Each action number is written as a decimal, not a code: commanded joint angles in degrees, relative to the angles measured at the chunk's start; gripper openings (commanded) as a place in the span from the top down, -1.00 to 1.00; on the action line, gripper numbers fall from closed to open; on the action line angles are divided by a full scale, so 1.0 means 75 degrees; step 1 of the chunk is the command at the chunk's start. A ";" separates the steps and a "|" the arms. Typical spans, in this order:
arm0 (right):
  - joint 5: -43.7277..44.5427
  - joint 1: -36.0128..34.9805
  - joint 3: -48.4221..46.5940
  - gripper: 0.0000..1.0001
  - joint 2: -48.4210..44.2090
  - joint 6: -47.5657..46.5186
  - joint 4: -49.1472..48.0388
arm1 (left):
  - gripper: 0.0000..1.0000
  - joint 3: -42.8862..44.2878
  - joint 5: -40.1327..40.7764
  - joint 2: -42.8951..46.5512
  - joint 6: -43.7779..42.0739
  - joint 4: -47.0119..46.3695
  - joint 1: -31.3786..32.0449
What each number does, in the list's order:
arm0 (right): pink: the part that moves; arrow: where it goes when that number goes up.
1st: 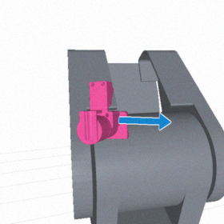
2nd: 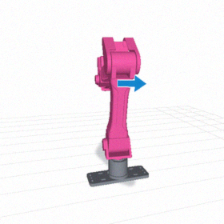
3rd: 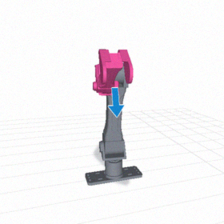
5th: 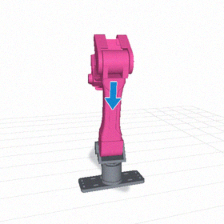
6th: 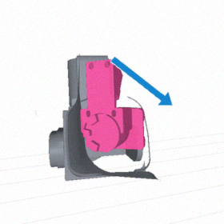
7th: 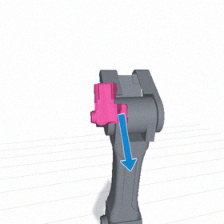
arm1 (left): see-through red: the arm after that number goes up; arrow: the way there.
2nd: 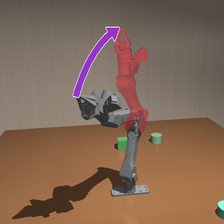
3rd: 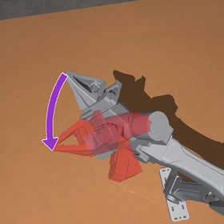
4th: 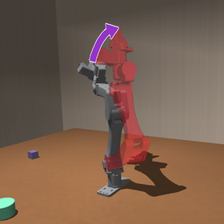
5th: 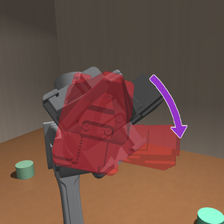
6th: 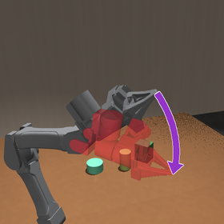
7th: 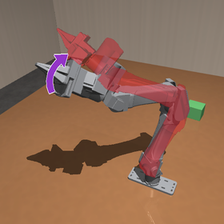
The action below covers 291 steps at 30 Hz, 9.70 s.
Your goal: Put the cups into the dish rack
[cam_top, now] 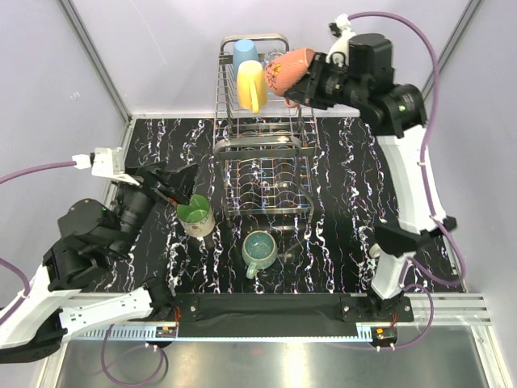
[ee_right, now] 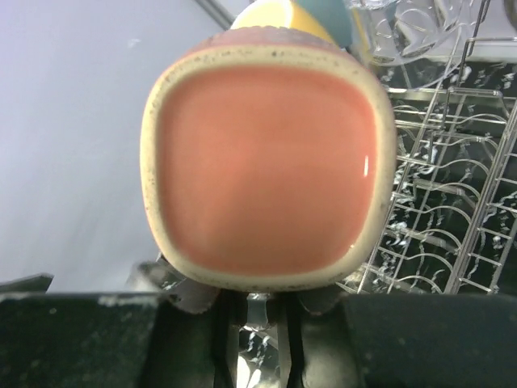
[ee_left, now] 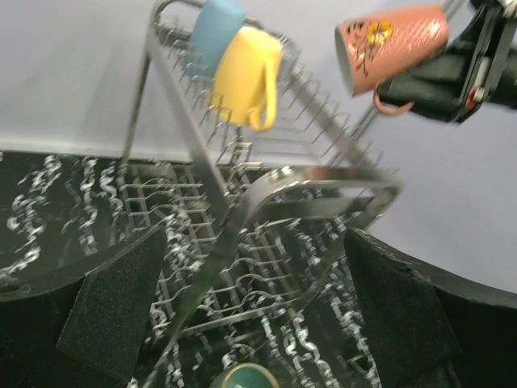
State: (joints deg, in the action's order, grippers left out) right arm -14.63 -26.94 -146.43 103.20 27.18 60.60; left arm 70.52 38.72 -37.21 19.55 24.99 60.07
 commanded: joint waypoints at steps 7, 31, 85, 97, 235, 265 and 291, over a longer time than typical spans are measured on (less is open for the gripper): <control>0.3025 -0.1153 -0.0282 1.00 0.0572 -0.0588 0.0311 | -0.98 -0.0309 0.0814 0.0297 0.0007 0.0757 0.0018; 0.4986 -0.1857 0.0059 0.55 0.1159 -0.1714 -0.0146 | -0.98 -0.0790 0.0978 0.0848 0.0241 0.1156 0.0018; 0.7926 -0.1846 0.7697 -0.78 -0.5626 -0.0262 0.0600 | -0.98 -0.1294 0.0603 0.0908 0.2199 0.2422 0.0018; 0.5937 -0.1846 1.0709 -0.84 -0.6517 0.2153 0.0558 | -0.98 -0.1552 0.0474 0.0744 0.2280 0.2526 0.0018; 0.3896 -0.1834 1.1332 -0.96 -0.7572 0.1005 -0.0439 | 0.28 -0.2982 -0.3651 -0.4706 0.3522 0.2443 -0.5772; 0.3557 -0.1822 1.0958 -0.96 -0.7268 0.0713 -0.0615 | 1.00 0.0579 -0.3429 -0.2259 0.3896 0.4296 -0.6123; -0.3367 -0.1834 0.8333 -0.95 -0.6109 -0.1843 -0.5894 | 1.00 0.1449 -0.8150 -0.1237 0.8840 -0.4743 -0.6111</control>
State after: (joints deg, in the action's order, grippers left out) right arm -26.81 -40.73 -80.58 54.00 14.76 30.68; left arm 79.90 -16.49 -47.05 75.75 18.61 14.17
